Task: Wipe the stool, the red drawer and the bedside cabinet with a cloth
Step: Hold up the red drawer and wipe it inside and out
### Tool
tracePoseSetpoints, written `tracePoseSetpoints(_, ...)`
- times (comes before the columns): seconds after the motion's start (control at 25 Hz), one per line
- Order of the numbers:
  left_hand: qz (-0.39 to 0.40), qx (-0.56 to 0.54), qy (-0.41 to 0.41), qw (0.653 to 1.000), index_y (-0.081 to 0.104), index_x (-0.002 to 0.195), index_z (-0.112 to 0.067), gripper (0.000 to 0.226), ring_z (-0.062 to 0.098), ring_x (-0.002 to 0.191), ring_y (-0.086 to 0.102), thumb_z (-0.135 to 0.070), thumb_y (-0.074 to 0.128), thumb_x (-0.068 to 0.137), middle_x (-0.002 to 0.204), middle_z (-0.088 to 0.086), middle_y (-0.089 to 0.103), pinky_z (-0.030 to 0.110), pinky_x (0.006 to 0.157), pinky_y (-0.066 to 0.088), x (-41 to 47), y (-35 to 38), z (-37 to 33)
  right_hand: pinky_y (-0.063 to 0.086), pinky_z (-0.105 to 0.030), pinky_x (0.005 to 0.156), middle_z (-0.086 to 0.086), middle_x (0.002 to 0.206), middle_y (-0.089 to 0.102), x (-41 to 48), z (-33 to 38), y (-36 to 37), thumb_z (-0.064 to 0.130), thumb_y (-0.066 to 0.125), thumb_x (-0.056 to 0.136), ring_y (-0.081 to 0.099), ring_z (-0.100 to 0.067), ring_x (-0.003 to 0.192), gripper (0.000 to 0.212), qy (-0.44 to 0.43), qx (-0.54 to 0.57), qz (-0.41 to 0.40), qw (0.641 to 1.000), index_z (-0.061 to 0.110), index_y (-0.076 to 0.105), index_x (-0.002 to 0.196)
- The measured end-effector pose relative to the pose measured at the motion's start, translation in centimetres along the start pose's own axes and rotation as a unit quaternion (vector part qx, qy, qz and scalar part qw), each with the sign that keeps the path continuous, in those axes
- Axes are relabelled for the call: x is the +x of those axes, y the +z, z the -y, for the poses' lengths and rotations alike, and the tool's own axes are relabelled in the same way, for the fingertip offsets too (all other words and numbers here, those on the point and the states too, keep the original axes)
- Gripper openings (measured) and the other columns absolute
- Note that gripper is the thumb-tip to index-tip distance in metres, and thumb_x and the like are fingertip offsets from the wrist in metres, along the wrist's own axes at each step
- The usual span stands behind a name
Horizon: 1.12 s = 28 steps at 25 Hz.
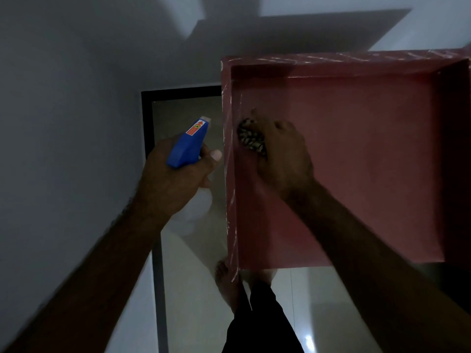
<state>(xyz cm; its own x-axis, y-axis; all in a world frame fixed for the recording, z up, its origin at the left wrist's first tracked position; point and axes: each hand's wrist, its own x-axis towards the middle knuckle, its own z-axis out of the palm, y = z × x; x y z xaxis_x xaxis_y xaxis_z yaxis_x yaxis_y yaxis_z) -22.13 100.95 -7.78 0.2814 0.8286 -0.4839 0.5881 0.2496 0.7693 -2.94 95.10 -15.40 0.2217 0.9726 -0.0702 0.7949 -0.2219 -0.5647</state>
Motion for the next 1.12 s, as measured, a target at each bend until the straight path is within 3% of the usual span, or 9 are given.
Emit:
tracePoseSetpoints(0.16, 0.000, -0.012, -0.012, 1.000, 0.058, 0.083, -0.018, 0.015, 0.005, 0.064, 0.064, -0.024, 0.067, 0.094, 0.077, 0.016, 0.065, 0.001, 0.059, 0.045, 0.4, -0.1, 0.1, 0.052, -0.043, 0.091, -0.025, 0.124, 0.065, 1.4, -1.1, -0.5, 0.011, 0.068, 0.081, 0.059, -0.042, 0.115, 0.077, 0.079, -0.012, -0.029, 0.996, 0.014, 0.047, 0.154)
tracePoseSetpoints(0.32, -0.001, -0.012, -0.012, 1.000, 0.058, 0.081, -0.018, 0.016, 0.000, 0.061, 0.064, -0.023, 0.067, 0.093, 0.074, 0.011, 0.065, 0.002, 0.060, 0.046, 0.8, -0.3, 0.1, 0.052, -0.043, 0.089, -0.023, 0.123, 0.067, 0.4, 0.3, 0.0, 0.041, 0.035, 0.078, 0.059, -0.041, 0.111, 0.082, 0.010, 0.012, 0.019, 1.000, 0.012, 0.048, 0.153)
tracePoseSetpoints(0.52, 0.002, -0.011, -0.012, 1.000, 0.061, 0.087, -0.011, 0.014, 0.015, 0.066, 0.065, -0.022, 0.067, 0.093, 0.081, 0.024, 0.066, 0.004, 0.060, 0.047, 1.3, -0.4, 0.1, 0.056, -0.053, 0.087, -0.024, 0.120, 0.070, -0.4, 0.4, 0.8, 0.029, 0.063, 0.081, 0.063, -0.045, 0.107, 0.073, -0.020, -0.007, 0.013, 1.000, 0.009, 0.051, 0.150)
tracePoseSetpoints(0.6, 0.001, -0.011, -0.012, 1.000, 0.062, 0.090, -0.007, 0.016, 0.019, 0.067, 0.065, -0.021, 0.068, 0.094, 0.082, 0.027, 0.066, 0.004, 0.060, 0.047, 1.5, -0.4, 0.1, 0.056, -0.054, 0.089, -0.024, 0.121, 0.069, 0.2, 0.5, 0.8, 0.030, 0.062, 0.084, 0.062, -0.044, 0.109, 0.070, -0.009, 0.005, 0.007, 1.000, 0.009, 0.052, 0.149)
tracePoseSetpoints(0.68, 0.000, -0.012, -0.013, 1.000, 0.060, 0.086, -0.013, 0.014, 0.015, 0.066, 0.065, -0.023, 0.068, 0.093, 0.082, 0.025, 0.067, 0.003, 0.059, 0.046, 1.6, -0.4, 0.0, 0.054, -0.050, 0.090, -0.023, 0.120, 0.069, 1.4, 0.4, 0.3, 0.038, 0.050, 0.084, 0.061, -0.043, 0.110, 0.072, 0.025, 0.014, -0.011, 1.000, 0.010, 0.050, 0.150)
tracePoseSetpoints(0.8, -0.009, -0.015, -0.015, 1.000, 0.059, 0.084, -0.018, 0.014, 0.013, 0.065, 0.065, -0.024, 0.068, 0.093, 0.082, 0.023, 0.067, 0.002, 0.059, 0.046, 1.9, -0.4, 0.1, 0.052, -0.044, 0.094, -0.021, 0.124, 0.067, 2.7, 0.2, -0.2, 0.016, 0.067, 0.083, 0.057, -0.040, 0.117, 0.073, 0.104, 0.017, -0.034, 0.994, 0.013, 0.047, 0.152)
tracePoseSetpoints(1.0, -0.007, -0.016, -0.018, 1.000, 0.060, 0.086, -0.017, 0.013, 0.004, 0.062, 0.065, -0.026, 0.067, 0.093, 0.082, 0.020, 0.068, 0.003, 0.058, 0.046, 2.3, -0.4, 0.0, 0.054, -0.047, 0.089, -0.017, 0.121, 0.071, 2.1, 1.1, 0.8, 0.012, 0.073, 0.080, 0.059, -0.040, 0.111, 0.072, 0.006, 0.013, 0.010, 1.000, 0.012, 0.052, 0.148)
tracePoseSetpoints(1.12, -0.004, -0.005, -0.015, 1.000, 0.058, 0.082, -0.020, 0.015, 0.002, 0.061, 0.063, -0.024, 0.067, 0.093, 0.079, 0.018, 0.066, 0.001, 0.058, 0.045, 2.3, -0.4, -0.3, 0.054, -0.047, 0.092, -0.022, 0.125, 0.068, 3.3, -0.4, -0.7, 0.013, 0.074, 0.081, 0.060, -0.042, 0.115, 0.077, 0.061, 0.012, -0.024, 0.998, 0.011, 0.047, 0.153)
